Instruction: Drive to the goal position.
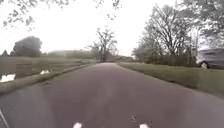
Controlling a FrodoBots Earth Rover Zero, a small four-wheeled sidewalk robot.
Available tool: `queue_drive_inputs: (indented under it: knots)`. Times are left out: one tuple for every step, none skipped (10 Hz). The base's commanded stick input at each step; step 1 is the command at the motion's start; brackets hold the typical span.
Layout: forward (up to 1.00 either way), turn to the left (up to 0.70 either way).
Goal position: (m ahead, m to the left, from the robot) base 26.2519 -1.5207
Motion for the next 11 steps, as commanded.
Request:
queue_drive_inputs:
  knots:
    - [1.0,0.0]
    - [1.0,0.0]
    - [1.0,0.0]
    - [1.0,0.0]
    - [1.0,0.0]
    - [1.0,0.0]
    - [1.0,0.0]
    - [1.0,0.0]
    - [1.0,0.0]
    - [1.0,0.0]
    - [1.0,0.0]
